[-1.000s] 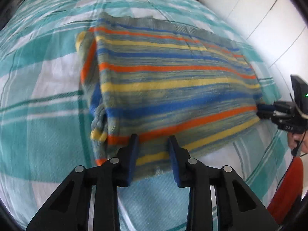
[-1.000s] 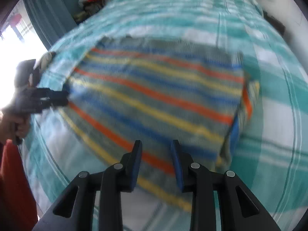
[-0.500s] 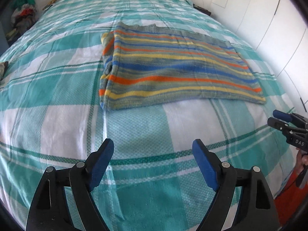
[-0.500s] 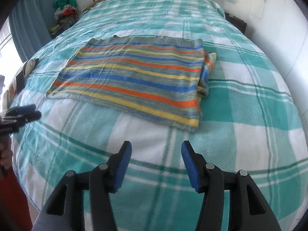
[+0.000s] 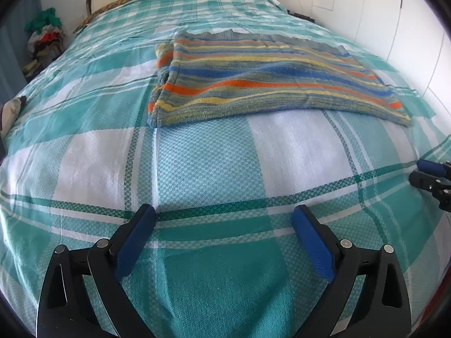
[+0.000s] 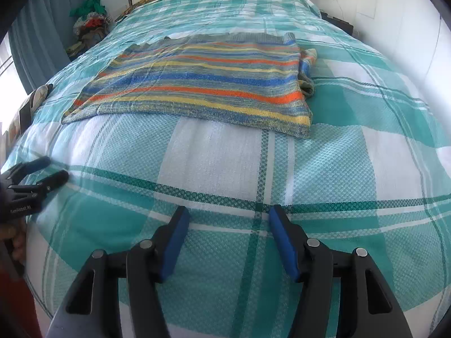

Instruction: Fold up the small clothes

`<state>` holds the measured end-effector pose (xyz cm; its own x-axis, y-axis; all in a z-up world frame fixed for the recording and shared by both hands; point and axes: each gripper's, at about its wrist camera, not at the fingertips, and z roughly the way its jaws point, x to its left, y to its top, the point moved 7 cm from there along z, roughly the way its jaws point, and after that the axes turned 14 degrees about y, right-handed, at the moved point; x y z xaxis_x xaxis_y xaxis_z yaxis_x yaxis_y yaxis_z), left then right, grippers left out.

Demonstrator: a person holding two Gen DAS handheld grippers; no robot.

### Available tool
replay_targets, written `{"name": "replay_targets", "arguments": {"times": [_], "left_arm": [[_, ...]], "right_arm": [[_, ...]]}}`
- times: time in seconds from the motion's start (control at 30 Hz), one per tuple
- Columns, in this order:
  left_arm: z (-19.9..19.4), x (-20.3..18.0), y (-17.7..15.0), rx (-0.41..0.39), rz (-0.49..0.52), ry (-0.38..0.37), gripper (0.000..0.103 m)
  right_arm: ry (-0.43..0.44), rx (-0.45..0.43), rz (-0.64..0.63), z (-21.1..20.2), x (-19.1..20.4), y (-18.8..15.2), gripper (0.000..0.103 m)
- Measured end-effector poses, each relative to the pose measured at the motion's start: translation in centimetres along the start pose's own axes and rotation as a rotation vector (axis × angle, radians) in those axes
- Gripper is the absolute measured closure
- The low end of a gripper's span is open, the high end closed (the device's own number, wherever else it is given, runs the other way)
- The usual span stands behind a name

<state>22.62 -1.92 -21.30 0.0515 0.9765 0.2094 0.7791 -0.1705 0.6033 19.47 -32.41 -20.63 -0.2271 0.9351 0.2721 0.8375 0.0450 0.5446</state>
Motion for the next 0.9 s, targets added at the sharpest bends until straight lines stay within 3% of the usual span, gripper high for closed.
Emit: {"name": "replay_targets", "arguments": {"times": [0.1,0.2,0.3,0.47,0.6,0.7,0.8,0.9], "left_arm": [[-0.8,-0.1,-0.1,0.011,0.012,0.022,0.005],[-2.8,-1.2,0.2,0.002,0.044,0.009,0.018],[-5.5,-4.7,1.9,-0.064,0.094,-0.099,0.018],[-7.8,-15.0,6.4,-0.138,0.282,-0.293,0.018],[-6.6,-23.5,9.0,-0.170,0.432,-0.387,0.018],[-4.9,-28.3,9.6,-0.189,0.534,-0.376,0.018],[-2.7,-30.3,9.9,-0.179,0.564,-0.330,0.018],[-1.9,-30.2,10.1,-0.166,0.520,-0.357,0.023]], "right_arm": [[0.020,0.008,0.023,-0.4,0.0,-0.2,0.042],[0.087,0.015,0.081,-1.5,-0.5,-0.2,0.042],[0.188,-0.047,0.203,-3.9,-2.7,1.3,0.042],[0.236,-0.098,0.265,-5.0,-8.6,7.1,0.042],[0.323,-0.076,0.313,-2.6,-13.1,12.7,0.042],[0.379,-0.026,0.352,0.7,-15.3,15.8,0.042],[0.466,0.019,0.395,3.9,-16.3,18.1,0.042],[0.516,0.068,0.387,7.0,-16.0,20.2,0.044]]}}
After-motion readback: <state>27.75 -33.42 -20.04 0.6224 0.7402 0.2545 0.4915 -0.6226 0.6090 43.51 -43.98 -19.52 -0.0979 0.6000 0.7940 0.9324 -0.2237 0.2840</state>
